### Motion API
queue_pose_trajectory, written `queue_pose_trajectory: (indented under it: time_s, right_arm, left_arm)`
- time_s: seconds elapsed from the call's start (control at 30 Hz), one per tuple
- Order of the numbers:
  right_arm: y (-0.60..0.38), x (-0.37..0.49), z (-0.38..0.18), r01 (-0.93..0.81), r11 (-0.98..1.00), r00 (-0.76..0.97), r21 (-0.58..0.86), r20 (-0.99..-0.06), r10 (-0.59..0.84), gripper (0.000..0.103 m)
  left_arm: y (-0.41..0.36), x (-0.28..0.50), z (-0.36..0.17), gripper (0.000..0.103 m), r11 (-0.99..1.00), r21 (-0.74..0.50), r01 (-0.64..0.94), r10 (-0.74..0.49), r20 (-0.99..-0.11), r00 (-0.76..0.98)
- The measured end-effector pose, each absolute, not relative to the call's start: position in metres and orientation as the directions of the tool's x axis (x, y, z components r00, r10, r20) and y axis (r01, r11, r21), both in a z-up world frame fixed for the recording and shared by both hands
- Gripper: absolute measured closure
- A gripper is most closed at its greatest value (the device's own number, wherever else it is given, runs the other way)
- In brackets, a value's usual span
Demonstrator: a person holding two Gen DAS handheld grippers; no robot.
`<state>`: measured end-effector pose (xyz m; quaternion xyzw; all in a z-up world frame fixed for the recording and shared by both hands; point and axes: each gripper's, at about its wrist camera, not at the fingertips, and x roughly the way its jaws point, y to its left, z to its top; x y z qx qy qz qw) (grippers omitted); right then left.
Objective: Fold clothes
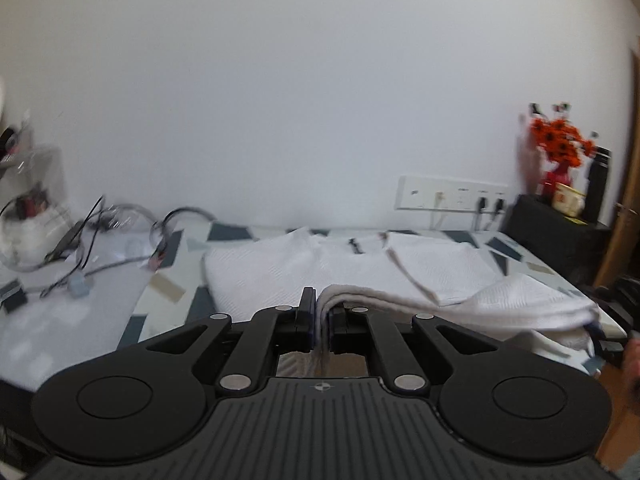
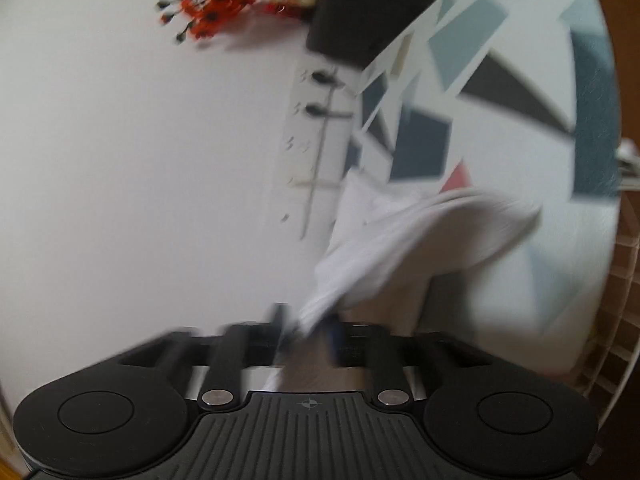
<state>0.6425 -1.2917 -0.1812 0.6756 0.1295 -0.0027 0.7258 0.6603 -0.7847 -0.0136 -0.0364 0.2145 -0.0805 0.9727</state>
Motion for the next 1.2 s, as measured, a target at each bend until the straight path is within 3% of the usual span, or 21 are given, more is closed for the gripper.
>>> queue_pose_trajectory:
  time_s: [0.13, 0.17, 0.3, 0.47, 0.53, 0.6, 0.67, 0.77, 1.0, 1.07, 1.13, 1.2]
  right_arm:
    - [-1.307, 0.641, -0.226, 0.286, -0.114, 0.949, 0.952, -0.264, 0.172, 0.062]
    - [-1.305, 0.641, -0.235, 0.311, -0.103, 0.939, 0.945, -0.288, 0.187, 0.068]
    - [-1.29, 0.638, -0.257, 0.391, -0.061, 0.9, 0.919, -0.367, 0.237, 0.068]
    - [-1.28, 0.638, -0.255, 0.39, 0.025, 0.894, 0.92, -0.385, 0.231, 0.07]
    - [-1.278, 0.641, -0.251, 0.393, 0.083, 0.882, 0.916, -0.401, 0.248, 0.076]
    - [-1.277, 0.647, -0.243, 0.407, 0.142, 0.865, 0.902, -0.43, 0.258, 0.095]
    - [-1.278, 0.65, -0.233, 0.413, 0.183, 0.856, 0.892, -0.449, 0.257, 0.098]
    - [-1.288, 0.649, -0.181, 0.279, 0.196, 0.918, 0.94, -0.321, 0.231, 0.098]
    - [-1.308, 0.639, 0.007, -0.161, 0.452, 0.979, 0.877, 0.084, 0.187, 0.098]
    - [-1.31, 0.629, 0.05, -0.253, 0.501, 0.966, 0.827, 0.191, 0.173, 0.098]
    - [-1.311, 0.618, 0.074, -0.299, 0.536, 0.954, 0.79, 0.247, 0.169, 0.098]
    - [-1.311, 0.606, 0.076, -0.287, 0.541, 0.958, 0.791, 0.233, 0.166, 0.098]
  left_arm:
    - [-0.761, 0.67, -0.03, 0.097, 0.984, -0.166, 0.063, -0.133, -0.453, 0.882]
    - [-0.76, 0.672, -0.033, 0.097, 0.986, -0.159, 0.056, -0.125, -0.464, 0.877]
    - [-0.761, 0.675, -0.039, 0.096, 0.99, -0.129, 0.058, -0.114, -0.487, 0.866]
    - [-0.756, 0.677, -0.046, 0.096, 0.99, -0.141, 0.028, -0.097, -0.513, 0.853]
    - [-0.75, 0.678, -0.05, 0.096, 0.989, -0.151, 0.01, -0.089, -0.526, 0.846]
    - [-0.746, 0.676, -0.053, 0.096, 0.987, -0.16, -0.006, -0.082, -0.538, 0.839]
    - [-0.741, 0.675, -0.051, 0.097, 0.983, -0.183, -0.01, -0.091, -0.537, 0.839]
    - [-0.734, 0.674, -0.034, 0.097, 0.975, -0.223, 0.018, -0.13, -0.5, 0.856]
    - [-0.752, 0.649, 0.078, 0.098, 0.963, -0.124, 0.239, -0.258, -0.171, 0.951]
    - [-0.753, 0.634, 0.098, 0.098, 0.947, -0.101, 0.307, -0.318, -0.128, 0.939]
    - [-0.755, 0.619, 0.112, 0.098, 0.93, -0.079, 0.359, -0.366, -0.108, 0.925]
    - [-0.754, 0.605, 0.112, 0.098, 0.919, -0.087, 0.385, -0.394, -0.138, 0.909]
